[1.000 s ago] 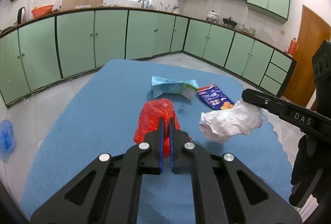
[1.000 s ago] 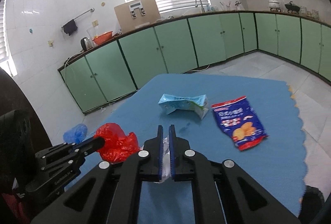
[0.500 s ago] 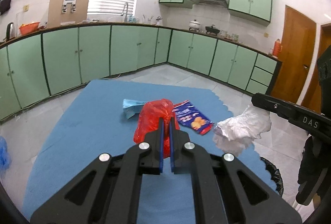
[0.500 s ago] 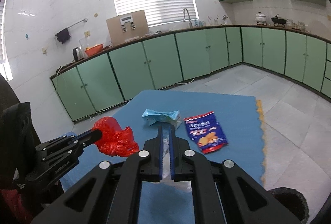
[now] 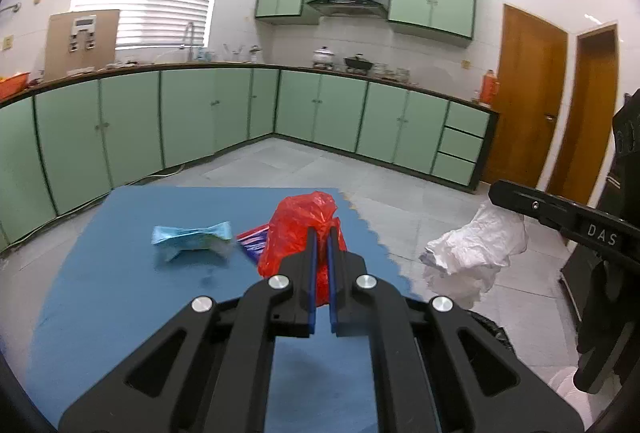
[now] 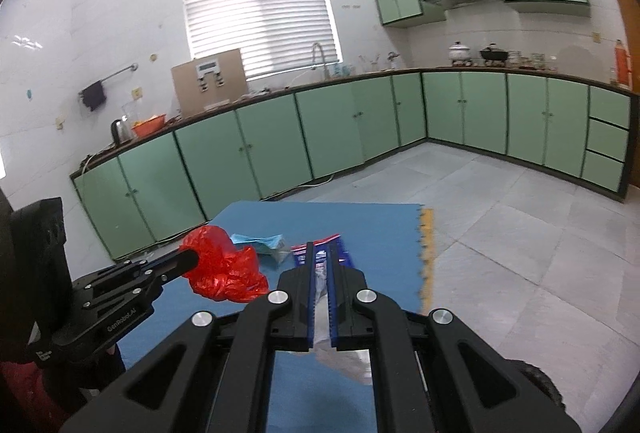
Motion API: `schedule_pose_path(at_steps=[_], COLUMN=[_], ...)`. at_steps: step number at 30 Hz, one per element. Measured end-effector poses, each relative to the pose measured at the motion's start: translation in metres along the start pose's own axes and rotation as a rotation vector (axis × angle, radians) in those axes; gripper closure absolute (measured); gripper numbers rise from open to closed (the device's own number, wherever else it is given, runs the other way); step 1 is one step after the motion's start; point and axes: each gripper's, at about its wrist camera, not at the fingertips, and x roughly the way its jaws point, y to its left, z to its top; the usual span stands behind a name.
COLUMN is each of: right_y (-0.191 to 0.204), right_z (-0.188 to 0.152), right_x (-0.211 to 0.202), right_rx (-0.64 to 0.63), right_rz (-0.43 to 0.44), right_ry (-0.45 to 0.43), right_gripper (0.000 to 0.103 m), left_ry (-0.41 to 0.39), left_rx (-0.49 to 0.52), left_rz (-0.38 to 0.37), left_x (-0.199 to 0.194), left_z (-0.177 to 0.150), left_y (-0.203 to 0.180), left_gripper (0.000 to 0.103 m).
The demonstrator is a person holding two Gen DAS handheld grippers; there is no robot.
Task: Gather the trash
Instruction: 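Carry the red bag and white tissue to the black bin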
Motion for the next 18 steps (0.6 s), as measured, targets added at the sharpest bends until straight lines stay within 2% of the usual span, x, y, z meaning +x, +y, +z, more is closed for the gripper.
schedule_pose_path(at_steps=[18], right_y=[-0.092], right_z=[-0.024], right_x=[-0.078], right_rx=[0.101], right_rz=[-0.22], right_ry=[-0.033], right_gripper=[0.098], left_ry=[0.043], left_rx=[0.099], left_rz=[-0.246], left_x=[0.043], left_z=[-0.012], left_y=[-0.126], left_gripper=[0.1])
